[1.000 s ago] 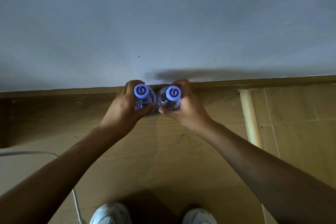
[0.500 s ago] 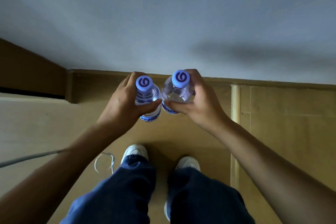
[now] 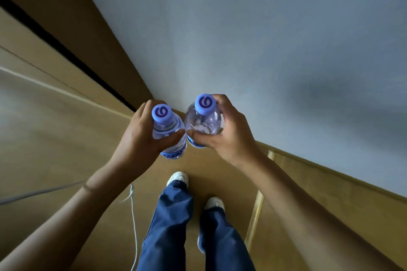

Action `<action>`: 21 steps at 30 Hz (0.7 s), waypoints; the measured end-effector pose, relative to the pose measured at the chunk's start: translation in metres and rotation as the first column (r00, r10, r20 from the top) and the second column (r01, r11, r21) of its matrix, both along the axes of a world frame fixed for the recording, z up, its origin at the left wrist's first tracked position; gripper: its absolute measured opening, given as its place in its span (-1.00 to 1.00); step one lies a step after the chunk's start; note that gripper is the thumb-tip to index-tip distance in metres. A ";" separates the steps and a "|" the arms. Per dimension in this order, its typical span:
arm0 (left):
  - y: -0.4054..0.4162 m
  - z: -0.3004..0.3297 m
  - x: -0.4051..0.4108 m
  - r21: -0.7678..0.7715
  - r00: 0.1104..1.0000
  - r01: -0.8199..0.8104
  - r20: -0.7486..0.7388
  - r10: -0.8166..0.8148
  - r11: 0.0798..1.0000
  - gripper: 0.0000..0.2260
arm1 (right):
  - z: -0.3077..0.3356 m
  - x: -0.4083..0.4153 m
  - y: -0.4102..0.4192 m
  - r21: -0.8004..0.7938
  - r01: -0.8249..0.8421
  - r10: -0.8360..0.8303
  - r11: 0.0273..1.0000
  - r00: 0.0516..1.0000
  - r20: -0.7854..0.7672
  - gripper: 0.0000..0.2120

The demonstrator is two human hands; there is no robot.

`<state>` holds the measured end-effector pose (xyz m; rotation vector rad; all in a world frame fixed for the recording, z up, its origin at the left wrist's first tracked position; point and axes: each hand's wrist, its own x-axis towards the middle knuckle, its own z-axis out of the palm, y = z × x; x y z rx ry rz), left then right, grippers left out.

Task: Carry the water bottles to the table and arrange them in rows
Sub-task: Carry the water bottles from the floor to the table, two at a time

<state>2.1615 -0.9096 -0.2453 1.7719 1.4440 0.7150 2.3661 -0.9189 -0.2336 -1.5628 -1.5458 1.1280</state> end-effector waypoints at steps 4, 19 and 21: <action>-0.035 0.074 -0.038 0.039 0.977 -0.206 0.065 0.204 0.978 -0.59 | 0.084 -0.048 0.003 0.066 -0.143 0.144 0.988 0.989 -0.015 -0.40; -0.171 0.221 -0.242 0.122 0.696 -0.717 0.183 0.695 0.686 -0.65 | 0.238 -0.303 -0.043 0.056 -0.588 0.590 0.807 0.807 -0.038 -0.39; -0.188 0.231 -0.279 0.135 0.652 -0.758 0.199 0.732 0.638 -0.63 | 0.246 -0.344 -0.053 0.066 -0.616 0.619 0.785 0.784 -0.045 -0.43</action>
